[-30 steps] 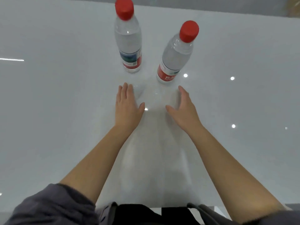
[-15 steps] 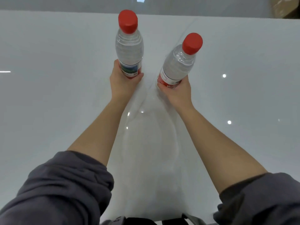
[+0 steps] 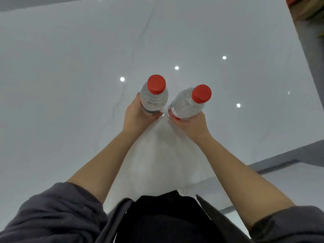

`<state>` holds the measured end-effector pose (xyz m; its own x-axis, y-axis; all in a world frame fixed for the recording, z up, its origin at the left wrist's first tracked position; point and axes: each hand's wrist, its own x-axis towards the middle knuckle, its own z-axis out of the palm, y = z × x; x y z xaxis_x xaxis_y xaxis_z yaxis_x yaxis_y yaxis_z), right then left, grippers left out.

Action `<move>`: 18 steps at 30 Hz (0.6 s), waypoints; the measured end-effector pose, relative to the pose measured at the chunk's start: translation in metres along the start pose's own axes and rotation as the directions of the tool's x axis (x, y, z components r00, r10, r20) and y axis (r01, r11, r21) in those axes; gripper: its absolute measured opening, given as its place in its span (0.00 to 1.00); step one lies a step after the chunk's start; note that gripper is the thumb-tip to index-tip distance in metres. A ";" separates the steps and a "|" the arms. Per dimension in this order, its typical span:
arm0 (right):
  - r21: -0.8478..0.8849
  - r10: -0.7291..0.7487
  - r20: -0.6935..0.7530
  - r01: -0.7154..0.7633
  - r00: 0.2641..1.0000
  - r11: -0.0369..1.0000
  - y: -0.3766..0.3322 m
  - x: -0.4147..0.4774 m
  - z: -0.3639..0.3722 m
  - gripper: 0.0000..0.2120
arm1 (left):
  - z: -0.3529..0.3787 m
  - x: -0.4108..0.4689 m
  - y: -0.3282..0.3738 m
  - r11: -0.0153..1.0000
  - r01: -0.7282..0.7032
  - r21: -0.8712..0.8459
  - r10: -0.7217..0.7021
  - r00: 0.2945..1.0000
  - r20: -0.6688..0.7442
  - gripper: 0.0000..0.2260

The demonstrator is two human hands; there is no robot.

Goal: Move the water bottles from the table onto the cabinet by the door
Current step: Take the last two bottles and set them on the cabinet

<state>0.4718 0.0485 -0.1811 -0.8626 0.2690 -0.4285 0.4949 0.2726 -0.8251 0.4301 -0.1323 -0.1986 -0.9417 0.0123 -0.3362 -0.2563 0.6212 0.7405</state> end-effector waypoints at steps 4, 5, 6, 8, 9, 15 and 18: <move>-0.019 0.128 -0.113 -0.131 0.985 0.991 0.057 -0.074 -0.048 0.20 | 0.040 -0.070 0.016 0.998 -0.067 0.008 0.064 0.981 0.182 0.20; -0.010 0.159 -0.149 -0.162 0.976 0.987 0.071 -0.092 -0.058 0.20 | 0.049 -0.088 0.019 0.996 -0.088 -0.002 0.086 0.970 0.227 0.19; 0.013 0.180 -0.183 -0.180 0.967 0.984 0.085 -0.111 -0.068 0.20 | 0.059 -0.105 0.023 0.994 -0.111 -0.014 0.110 0.956 0.272 0.18; 0.080 0.190 -0.255 -0.175 0.948 0.981 0.115 -0.151 -0.087 0.20 | 0.080 -0.140 0.032 0.989 -0.146 -0.036 0.149 0.919 0.365 0.17; 0.119 0.199 -0.295 -0.171 0.935 0.978 0.129 -0.172 -0.097 0.19 | 0.092 -0.157 0.036 0.985 -0.166 -0.043 0.169 0.896 0.411 0.17; 0.265 0.311 -0.496 -0.200 0.810 0.943 0.206 -0.302 -0.140 0.14 | 0.177 -0.258 0.049 0.941 -0.338 -0.037 0.276 0.696 0.663 0.18; 0.351 0.368 -0.615 -0.176 0.698 0.920 0.229 -0.353 -0.159 0.12 | 0.218 -0.307 0.057 0.918 -0.395 -0.044 0.288 0.584 0.759 0.17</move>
<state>0.9068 0.1632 -0.1600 -0.3554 0.8557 -0.3763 0.5700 -0.1207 -0.8127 0.7522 0.0697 -0.1800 -0.4581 0.7808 -0.4248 0.1275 0.5307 0.8379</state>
